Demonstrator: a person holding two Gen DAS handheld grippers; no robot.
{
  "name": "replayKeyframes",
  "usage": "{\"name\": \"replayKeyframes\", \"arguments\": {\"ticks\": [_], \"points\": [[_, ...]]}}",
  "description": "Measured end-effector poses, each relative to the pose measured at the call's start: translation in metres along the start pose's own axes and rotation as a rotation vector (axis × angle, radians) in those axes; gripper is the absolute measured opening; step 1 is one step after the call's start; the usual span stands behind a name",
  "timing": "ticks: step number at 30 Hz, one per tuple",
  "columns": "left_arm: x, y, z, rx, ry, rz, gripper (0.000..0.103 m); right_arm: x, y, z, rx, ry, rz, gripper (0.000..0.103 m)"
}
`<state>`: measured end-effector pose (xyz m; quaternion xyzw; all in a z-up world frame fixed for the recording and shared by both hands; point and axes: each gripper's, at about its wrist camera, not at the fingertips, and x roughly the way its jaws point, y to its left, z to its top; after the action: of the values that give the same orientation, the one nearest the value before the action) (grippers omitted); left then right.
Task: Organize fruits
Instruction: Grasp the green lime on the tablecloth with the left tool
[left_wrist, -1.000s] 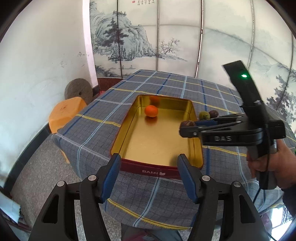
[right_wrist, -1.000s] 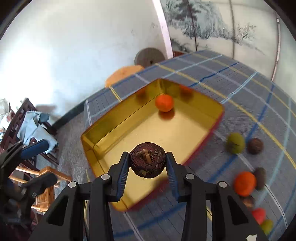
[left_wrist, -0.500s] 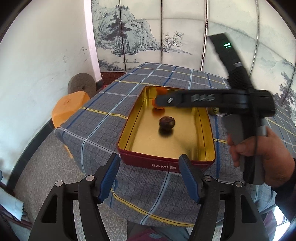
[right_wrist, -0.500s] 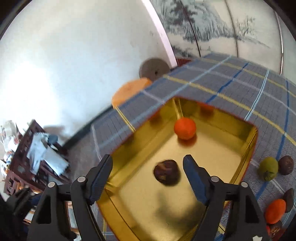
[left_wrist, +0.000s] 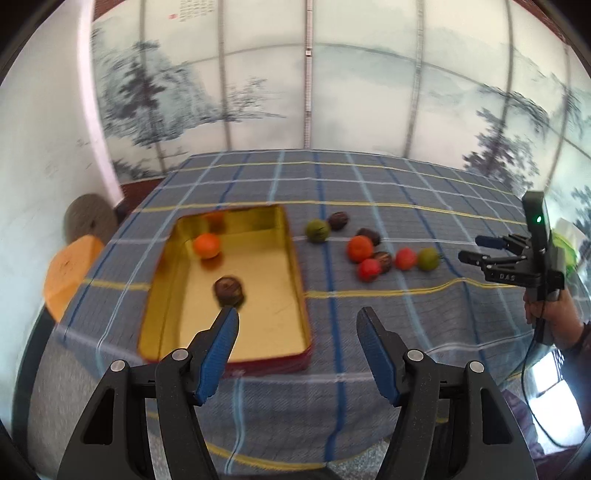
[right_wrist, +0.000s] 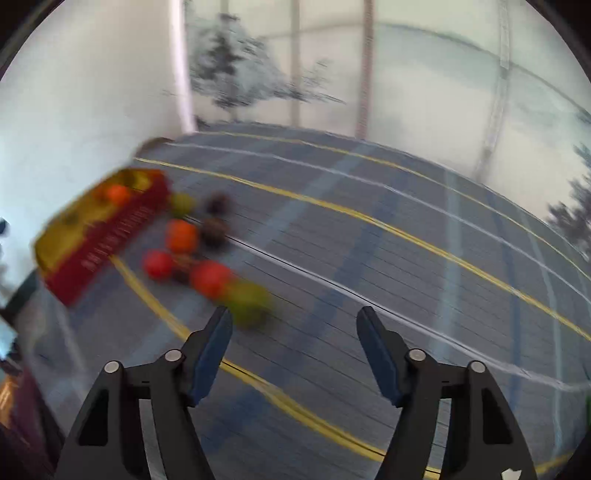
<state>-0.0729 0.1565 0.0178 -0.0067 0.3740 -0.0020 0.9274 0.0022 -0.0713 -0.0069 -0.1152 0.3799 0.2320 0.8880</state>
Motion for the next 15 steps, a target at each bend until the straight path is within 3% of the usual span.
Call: {"name": "replayKeyframes", "arguments": {"ticks": [3, 6, 9, 11, 13, 15], "points": [[0.023, -0.016, 0.036, 0.066, 0.034, -0.097, 0.067, 0.002, -0.046, -0.02, 0.096, 0.036, -0.056, 0.062], [0.056, -0.031, 0.069, 0.18, 0.047, -0.124, 0.067, 0.004, -0.079, -0.033, 0.22, 0.031, -0.013, 0.061], [0.093, -0.04, 0.096, 0.322, 0.088, -0.204, 0.067, -0.002, -0.091, -0.037, 0.266, -0.002, 0.025, 0.062], [0.12, -0.047, 0.11, 0.434, 0.125, -0.215, 0.067, -0.002, -0.096, -0.04, 0.269, 0.0, 0.041, 0.062], [0.146, -0.047, 0.116, 0.498, 0.198, -0.248, 0.067, -0.004, -0.093, -0.04, 0.262, -0.007, 0.054, 0.063], [0.17, -0.045, 0.122, 0.535, 0.237, -0.236, 0.066, -0.003, -0.093, -0.04, 0.264, -0.01, 0.06, 0.065]]}}
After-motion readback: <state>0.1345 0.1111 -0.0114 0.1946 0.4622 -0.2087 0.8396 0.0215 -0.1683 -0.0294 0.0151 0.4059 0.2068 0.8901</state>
